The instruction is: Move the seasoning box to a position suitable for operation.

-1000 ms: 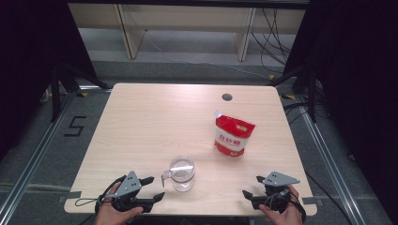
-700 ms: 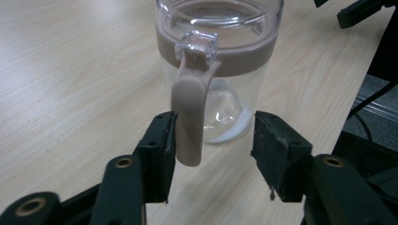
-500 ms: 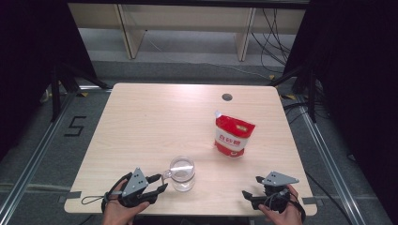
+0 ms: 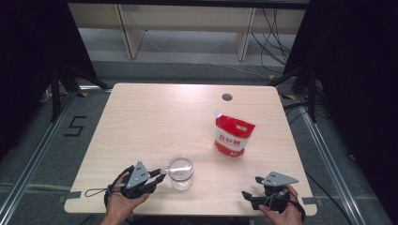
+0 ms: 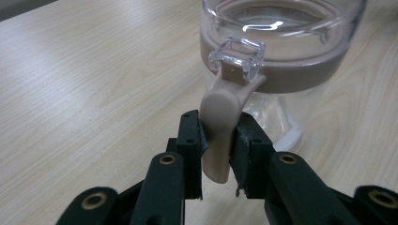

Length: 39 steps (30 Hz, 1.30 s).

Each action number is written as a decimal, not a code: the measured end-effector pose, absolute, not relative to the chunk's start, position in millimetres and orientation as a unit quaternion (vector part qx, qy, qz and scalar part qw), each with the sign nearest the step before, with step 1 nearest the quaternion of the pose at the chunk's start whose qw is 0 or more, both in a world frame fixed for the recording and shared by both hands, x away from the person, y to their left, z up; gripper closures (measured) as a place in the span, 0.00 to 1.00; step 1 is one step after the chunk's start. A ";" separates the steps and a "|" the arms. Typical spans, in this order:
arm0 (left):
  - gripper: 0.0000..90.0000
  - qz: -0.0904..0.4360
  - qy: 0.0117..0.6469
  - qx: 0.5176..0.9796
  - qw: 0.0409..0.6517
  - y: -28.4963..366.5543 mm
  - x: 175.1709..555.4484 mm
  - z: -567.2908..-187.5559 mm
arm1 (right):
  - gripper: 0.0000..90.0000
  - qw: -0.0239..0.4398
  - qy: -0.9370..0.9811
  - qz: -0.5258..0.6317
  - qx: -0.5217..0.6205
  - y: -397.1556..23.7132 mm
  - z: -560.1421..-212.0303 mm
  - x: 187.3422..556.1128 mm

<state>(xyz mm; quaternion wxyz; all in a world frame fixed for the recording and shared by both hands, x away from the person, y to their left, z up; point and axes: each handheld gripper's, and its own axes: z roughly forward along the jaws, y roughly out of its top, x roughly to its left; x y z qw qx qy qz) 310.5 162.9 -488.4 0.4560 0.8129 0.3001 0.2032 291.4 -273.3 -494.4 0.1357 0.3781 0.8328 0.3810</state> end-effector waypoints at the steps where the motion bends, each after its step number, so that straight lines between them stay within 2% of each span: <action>1: 0.83 0.203 0.300 0.813 0.456 162.9 310.5 -488.4 | 0.27 0.135 0.833 0.382 0.378 -273.3 -494.5 291.5; 5: 0.83 0.210 0.283 0.820 0.450 165.1 316.1 -486.6 | 0.27 0.143 0.831 0.382 0.378 -273.8 -496.0 292.7; 8: 0.84 0.208 0.284 0.823 0.446 164.3 318.5 -486.4 | 0.27 0.122 0.837 0.386 0.369 -274.4 -496.5 295.1; 11: 0.84 0.202 0.280 0.820 0.456 161.6 320.1 -487.5 | 0.27 0.139 0.830 0.384 0.379 -274.7 -496.9 294.2; 18: 0.84 0.180 0.262 0.829 0.460 140.4 316.5 -486.7 | 0.27 0.135 0.832 0.386 0.376 -274.6 -496.6 294.7; 22: 0.84 0.185 0.251 0.832 0.459 137.9 316.7 -486.3 | 0.27 0.135 0.835 0.383 0.373 -272.5 -496.9 295.0; 39: 0.83 0.167 0.260 0.825 0.473 126.2 311.8 -488.4 | 0.27 0.123 0.839 0.383 0.366 -270.3 -497.9 296.4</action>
